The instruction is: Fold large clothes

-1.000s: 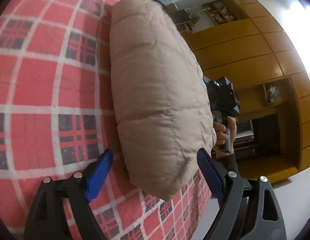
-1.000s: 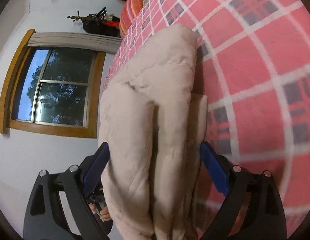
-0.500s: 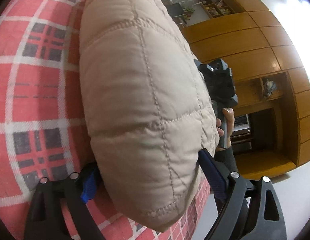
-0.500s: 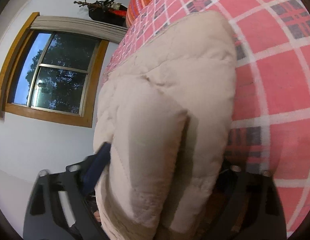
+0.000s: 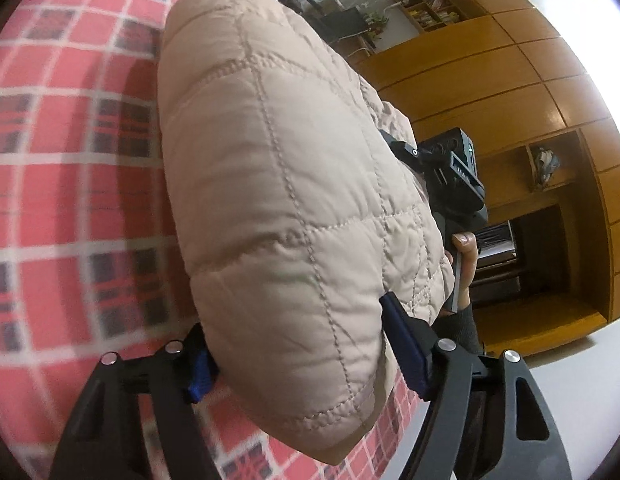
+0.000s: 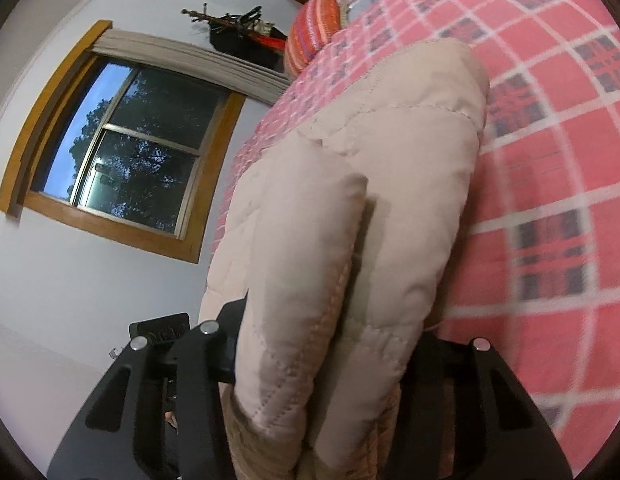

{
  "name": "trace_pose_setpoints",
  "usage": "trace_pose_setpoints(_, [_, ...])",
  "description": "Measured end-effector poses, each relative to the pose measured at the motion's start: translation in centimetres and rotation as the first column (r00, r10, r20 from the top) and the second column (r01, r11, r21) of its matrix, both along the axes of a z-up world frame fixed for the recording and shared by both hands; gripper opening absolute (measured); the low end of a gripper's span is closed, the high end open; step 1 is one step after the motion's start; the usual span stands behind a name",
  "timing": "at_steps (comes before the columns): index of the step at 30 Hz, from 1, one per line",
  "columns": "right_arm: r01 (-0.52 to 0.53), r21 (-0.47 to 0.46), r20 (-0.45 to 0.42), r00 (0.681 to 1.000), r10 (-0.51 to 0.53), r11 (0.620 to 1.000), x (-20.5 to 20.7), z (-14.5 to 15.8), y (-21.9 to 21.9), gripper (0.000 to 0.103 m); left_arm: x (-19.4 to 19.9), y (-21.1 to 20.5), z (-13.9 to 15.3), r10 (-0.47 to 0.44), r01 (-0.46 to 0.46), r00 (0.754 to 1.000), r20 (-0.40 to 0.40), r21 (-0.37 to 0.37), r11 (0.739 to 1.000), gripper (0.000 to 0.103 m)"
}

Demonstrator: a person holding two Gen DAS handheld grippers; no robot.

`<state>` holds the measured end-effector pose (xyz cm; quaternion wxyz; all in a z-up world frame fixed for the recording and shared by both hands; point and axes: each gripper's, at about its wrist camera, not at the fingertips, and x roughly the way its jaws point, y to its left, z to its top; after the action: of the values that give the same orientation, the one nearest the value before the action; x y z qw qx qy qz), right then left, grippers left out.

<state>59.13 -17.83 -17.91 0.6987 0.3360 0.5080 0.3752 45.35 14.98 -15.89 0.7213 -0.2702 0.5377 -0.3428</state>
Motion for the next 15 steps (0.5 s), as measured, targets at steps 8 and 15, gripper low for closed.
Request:
trace_pose_setpoints(8, [-0.07,0.018,0.022,0.997,0.07,0.997,-4.4,1.4,8.6,0.045,-5.3,7.1,1.6,0.034,-0.035,0.999,0.019,0.027,0.999,0.073])
trace_pose_setpoints(15, [-0.142,0.016,-0.027,0.989,0.142,0.99,-7.8,-0.8,16.0,0.045,-8.9,12.1,0.1,0.068,-0.067,0.997,-0.023,0.056,0.996,0.073])
